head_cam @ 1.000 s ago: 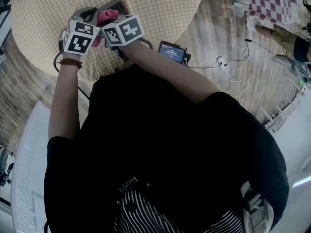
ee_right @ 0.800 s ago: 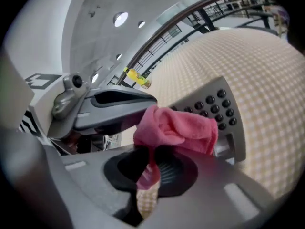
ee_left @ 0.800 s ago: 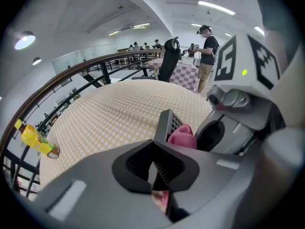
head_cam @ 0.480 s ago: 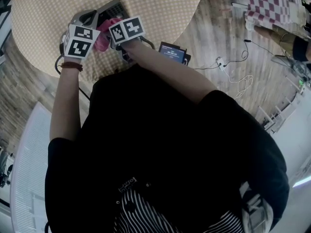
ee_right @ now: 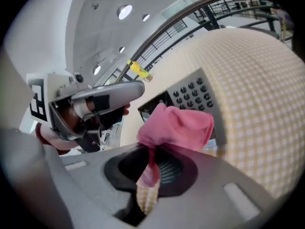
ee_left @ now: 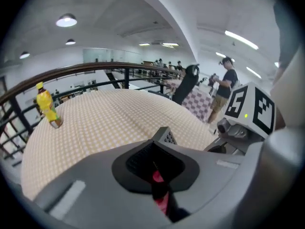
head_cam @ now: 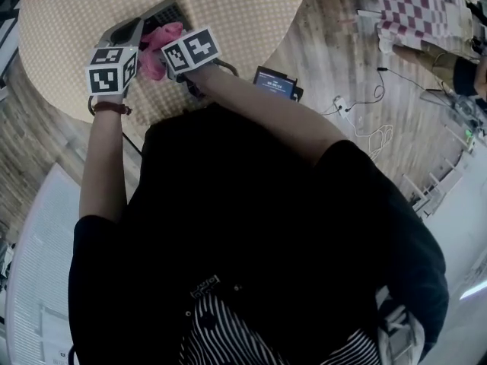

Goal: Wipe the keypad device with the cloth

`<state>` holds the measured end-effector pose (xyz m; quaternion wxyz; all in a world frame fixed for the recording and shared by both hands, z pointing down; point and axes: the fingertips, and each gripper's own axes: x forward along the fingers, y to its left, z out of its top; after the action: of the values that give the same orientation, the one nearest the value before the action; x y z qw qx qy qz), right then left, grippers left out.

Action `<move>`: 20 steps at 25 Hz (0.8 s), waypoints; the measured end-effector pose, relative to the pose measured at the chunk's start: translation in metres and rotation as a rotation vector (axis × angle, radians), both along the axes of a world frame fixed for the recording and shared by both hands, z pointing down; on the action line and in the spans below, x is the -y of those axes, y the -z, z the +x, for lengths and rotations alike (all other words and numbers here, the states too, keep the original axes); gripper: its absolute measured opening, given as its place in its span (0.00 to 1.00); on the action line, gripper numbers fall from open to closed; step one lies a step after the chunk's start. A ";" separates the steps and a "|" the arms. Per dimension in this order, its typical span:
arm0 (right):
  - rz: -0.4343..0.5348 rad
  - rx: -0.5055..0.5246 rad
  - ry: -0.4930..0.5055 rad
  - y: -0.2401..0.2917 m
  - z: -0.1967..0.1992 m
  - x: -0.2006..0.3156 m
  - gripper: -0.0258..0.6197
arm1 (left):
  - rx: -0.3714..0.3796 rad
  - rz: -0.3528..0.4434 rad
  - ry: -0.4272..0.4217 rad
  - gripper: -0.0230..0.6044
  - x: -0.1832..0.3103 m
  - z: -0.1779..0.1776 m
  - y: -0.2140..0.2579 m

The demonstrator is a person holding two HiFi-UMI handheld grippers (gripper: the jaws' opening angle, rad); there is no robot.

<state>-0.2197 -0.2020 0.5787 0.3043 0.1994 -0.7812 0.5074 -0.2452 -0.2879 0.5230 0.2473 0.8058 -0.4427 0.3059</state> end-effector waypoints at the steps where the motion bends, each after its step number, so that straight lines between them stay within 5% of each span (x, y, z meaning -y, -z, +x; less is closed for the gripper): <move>1: 0.033 0.009 -0.003 0.009 0.004 0.004 0.12 | -0.050 0.006 0.051 0.04 -0.003 -0.003 0.006; 8: 0.382 0.046 0.094 0.089 0.020 0.007 0.12 | -0.268 0.100 0.188 0.04 -0.060 -0.017 0.056; 13: 0.451 0.093 0.115 0.139 0.050 -0.011 0.11 | -0.324 0.161 0.235 0.04 -0.112 0.008 0.112; 20: 0.557 0.139 0.207 0.161 0.022 -0.072 0.11 | -0.344 0.194 0.339 0.04 -0.203 -0.003 0.115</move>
<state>-0.1977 -0.1296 0.4176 0.2337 0.1594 -0.9253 0.2525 -0.2486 -0.0853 0.4081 0.2884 0.7802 -0.5501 0.0746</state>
